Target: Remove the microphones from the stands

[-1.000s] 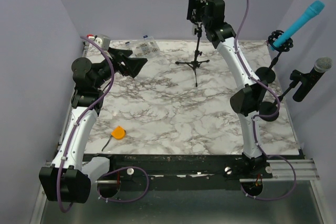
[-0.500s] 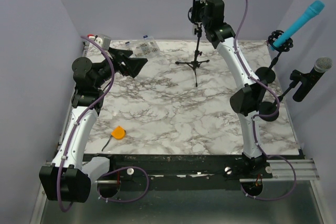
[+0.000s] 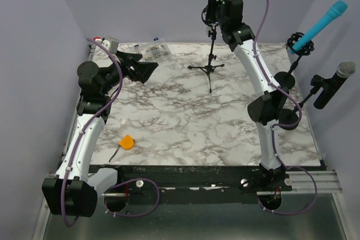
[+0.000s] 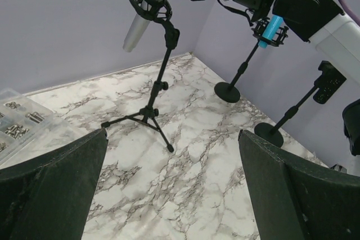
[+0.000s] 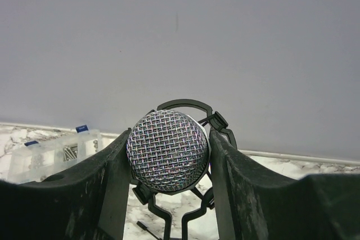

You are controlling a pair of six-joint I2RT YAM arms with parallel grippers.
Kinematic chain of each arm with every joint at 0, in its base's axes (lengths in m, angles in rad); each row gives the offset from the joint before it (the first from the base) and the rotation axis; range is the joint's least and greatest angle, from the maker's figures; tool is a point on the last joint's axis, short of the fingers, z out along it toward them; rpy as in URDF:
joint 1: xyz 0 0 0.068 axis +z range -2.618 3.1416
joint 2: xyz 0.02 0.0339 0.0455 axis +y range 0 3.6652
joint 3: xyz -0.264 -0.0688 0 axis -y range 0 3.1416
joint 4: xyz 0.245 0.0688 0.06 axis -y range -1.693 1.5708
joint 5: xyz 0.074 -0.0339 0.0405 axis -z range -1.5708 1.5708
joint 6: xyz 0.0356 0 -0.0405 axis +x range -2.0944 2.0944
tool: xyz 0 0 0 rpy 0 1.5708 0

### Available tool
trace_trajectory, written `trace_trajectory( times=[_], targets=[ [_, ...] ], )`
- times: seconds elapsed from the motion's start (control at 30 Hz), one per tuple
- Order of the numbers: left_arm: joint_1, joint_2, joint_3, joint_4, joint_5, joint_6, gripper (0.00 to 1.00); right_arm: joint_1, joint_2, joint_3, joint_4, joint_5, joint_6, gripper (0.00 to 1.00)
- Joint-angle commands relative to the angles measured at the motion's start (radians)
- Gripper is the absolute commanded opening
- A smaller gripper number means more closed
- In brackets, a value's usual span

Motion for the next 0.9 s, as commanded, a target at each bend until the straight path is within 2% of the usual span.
trace_trajectory(
  times=[0.0, 0.6, 0.73, 0.87],
  targets=[
    [-0.003, -0.006, 0.010, 0.010, 0.024, -0.004, 0.98, 0.007, -0.063, 0.059, -0.007, -0.013, 0.010, 0.01],
    [-0.003, -0.009, 0.009, 0.012, 0.024, -0.006, 0.99, 0.027, -0.239, 0.061, 0.046, -0.009, 0.038, 0.01],
    [-0.003, -0.009, 0.009, 0.012, 0.025, -0.005, 0.98, 0.033, -0.308, 0.056, 0.031, -0.026, 0.060, 0.01],
    [-0.003, -0.008, 0.008, 0.017, 0.027, -0.011, 0.99, 0.037, -0.420, -0.021, 0.017, -0.051, 0.104, 0.01]
  ],
)
